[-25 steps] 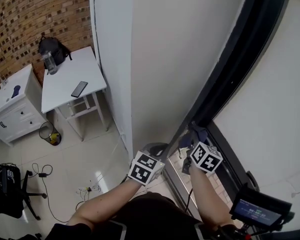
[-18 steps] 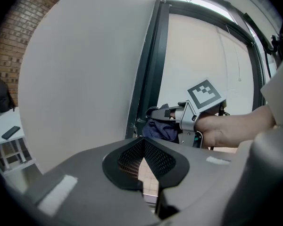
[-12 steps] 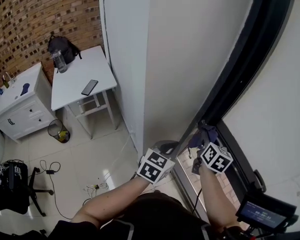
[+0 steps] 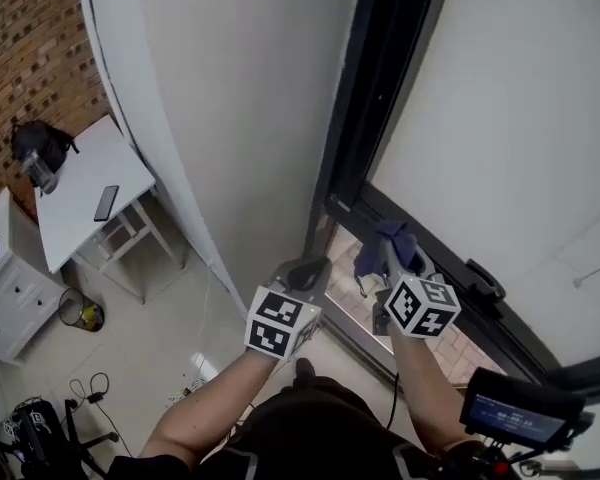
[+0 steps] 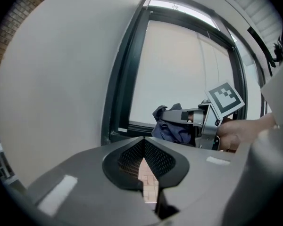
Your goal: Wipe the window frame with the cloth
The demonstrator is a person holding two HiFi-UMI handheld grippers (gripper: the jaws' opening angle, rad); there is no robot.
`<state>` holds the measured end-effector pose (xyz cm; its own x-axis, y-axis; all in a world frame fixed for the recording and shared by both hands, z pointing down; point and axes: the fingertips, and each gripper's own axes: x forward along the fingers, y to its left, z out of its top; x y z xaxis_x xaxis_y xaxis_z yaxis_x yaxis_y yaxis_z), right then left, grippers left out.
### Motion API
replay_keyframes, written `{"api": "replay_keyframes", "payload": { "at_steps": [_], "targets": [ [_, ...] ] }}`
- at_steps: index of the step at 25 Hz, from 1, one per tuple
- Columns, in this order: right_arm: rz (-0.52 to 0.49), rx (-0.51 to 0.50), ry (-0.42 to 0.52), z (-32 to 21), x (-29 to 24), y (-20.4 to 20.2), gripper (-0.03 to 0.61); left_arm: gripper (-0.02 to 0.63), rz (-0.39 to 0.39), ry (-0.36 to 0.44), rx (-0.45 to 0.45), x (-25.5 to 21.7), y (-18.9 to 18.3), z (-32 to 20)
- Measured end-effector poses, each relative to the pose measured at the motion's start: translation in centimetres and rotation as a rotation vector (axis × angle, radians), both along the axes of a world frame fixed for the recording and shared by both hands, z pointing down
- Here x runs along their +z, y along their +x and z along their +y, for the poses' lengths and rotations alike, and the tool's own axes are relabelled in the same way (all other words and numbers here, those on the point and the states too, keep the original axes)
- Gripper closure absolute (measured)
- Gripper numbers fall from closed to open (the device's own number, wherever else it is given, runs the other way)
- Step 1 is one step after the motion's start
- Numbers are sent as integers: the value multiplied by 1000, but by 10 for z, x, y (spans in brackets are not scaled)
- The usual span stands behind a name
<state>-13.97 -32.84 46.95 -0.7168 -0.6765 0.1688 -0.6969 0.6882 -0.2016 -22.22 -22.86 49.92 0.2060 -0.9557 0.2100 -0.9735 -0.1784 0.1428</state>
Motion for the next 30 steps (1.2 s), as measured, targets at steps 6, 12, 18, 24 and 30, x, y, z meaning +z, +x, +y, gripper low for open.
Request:
{"api": "replay_keyframes", "payload": {
  "at_steps": [6, 12, 18, 24, 30],
  "targets": [
    [-6, 123, 27, 11, -20, 90, 442, 620, 24, 39, 176, -16, 74, -20],
    [-23, 202, 51, 27, -38, 162, 442, 620, 4, 100, 247, -41, 116, -27],
    [-48, 303, 84, 40, -57, 249, 442, 620, -12, 126, 293, -67, 167, -33],
    [-60, 323, 94, 60, -63, 309, 442, 620, -7, 133, 346, -78, 236, -23],
    [-56, 306, 106, 78, -69, 363, 442, 620, -27, 139, 354, -85, 285, -14]
  ]
}}
